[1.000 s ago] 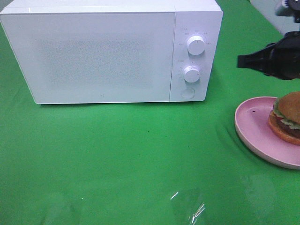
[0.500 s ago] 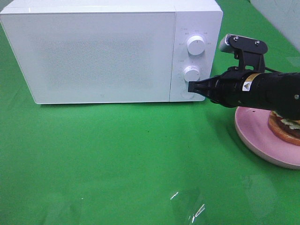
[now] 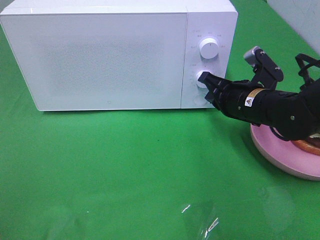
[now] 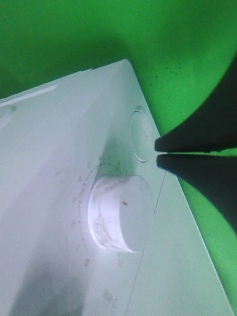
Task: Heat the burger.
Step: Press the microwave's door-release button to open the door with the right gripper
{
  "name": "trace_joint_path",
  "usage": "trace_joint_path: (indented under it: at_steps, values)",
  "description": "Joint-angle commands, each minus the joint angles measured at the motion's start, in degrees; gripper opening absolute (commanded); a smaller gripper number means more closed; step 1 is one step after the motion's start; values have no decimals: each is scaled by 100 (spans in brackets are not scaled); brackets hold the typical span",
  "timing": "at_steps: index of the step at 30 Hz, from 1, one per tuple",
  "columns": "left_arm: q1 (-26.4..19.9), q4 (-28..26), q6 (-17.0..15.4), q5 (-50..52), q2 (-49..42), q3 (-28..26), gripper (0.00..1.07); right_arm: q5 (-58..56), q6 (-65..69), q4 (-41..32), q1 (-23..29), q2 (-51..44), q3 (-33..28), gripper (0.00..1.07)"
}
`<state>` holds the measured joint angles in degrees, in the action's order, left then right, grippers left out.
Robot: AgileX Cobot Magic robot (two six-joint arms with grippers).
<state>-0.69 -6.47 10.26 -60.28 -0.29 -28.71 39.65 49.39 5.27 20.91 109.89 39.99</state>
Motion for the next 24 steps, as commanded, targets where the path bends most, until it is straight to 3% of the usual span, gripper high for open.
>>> trace_joint_path:
  at_steps: [1, 16, 24]
  values:
    - [-6, -11, -29, 69, -155, 17, 0, 155, 361, 80, 11, -6, 63, 0]
    - [-6, -11, -29, 69, -155, 17, 0, 579, 2126, 367, 11, 155, 63, 0]
    - [-6, -11, -29, 69, -155, 17, 0, 1146, 3088, 258, 11, 768, 63, 0]
